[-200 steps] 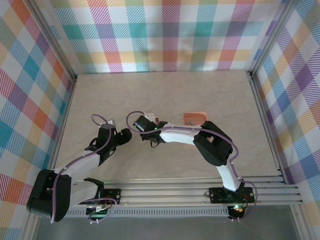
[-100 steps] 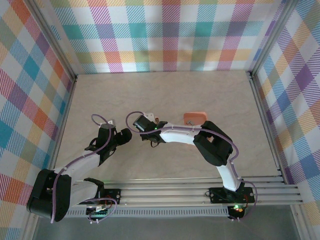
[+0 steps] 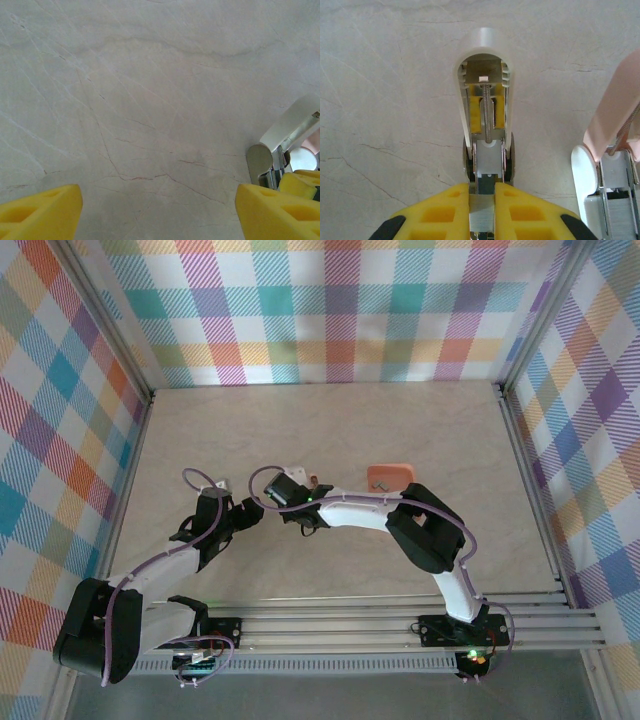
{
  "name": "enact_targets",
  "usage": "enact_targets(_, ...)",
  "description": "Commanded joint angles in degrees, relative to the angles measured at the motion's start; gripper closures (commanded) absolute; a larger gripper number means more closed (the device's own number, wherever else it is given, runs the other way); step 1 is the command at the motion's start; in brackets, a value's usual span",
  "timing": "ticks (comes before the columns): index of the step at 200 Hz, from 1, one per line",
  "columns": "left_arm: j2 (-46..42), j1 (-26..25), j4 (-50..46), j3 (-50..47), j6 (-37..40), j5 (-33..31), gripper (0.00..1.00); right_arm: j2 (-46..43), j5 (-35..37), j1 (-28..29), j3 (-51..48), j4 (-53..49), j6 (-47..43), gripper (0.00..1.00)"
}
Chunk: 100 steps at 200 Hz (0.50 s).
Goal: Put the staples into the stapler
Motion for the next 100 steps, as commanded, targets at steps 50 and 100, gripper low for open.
enact_targets(50, -0.9, 0.4, 1.5, -0.6, 1.2, -0.2, 0.20, -3.3, 3.5, 1.0, 0.5, -0.5, -3.0, 0.84)
enact_targets(100, -0.9, 0.4, 1.3, -0.6, 1.2, -0.2, 0.20, -2.8, 3.9, 1.0, 0.6, -0.8, -2.8, 0.84)
